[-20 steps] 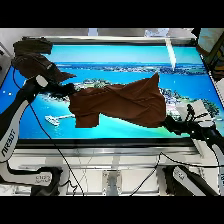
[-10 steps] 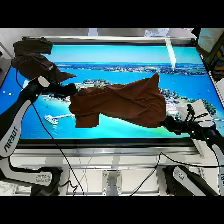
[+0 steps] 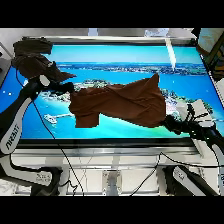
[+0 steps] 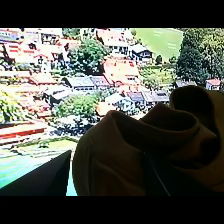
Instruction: Fold the shirts.
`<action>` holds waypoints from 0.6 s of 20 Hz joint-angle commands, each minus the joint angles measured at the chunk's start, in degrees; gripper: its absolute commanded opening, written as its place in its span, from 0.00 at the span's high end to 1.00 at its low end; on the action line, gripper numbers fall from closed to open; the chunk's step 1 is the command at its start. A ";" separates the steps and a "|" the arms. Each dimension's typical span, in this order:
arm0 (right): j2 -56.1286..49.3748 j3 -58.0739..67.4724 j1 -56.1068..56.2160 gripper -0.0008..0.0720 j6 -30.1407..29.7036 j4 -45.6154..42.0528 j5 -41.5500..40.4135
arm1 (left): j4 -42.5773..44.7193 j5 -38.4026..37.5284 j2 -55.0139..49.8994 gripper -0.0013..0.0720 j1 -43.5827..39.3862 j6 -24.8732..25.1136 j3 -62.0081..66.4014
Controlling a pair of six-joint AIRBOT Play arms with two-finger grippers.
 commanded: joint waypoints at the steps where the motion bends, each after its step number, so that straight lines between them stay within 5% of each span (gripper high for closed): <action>1: 0.04 0.04 0.02 0.95 0.02 0.52 -0.13 | 0.96 -1.51 -1.46 0.32 0.02 -0.11 0.33; 6: 0.04 0.04 0.02 0.95 0.02 0.52 -0.13 | -0.48 -2.34 -3.63 0.32 0.00 0.35 0.33; 7: 0.04 0.04 0.02 0.95 0.02 0.52 -0.13 | -0.63 -2.27 -3.76 0.40 0.00 0.35 0.33; 10: 0.04 0.04 0.02 0.95 0.02 0.55 -0.11 | -1.20 0.04 -3.78 0.96 0.00 0.35 0.33; 12: 0.04 0.04 0.02 0.95 -0.02 0.68 -0.07 | -2.89 1.75 -3.76 0.95 0.00 0.33 0.39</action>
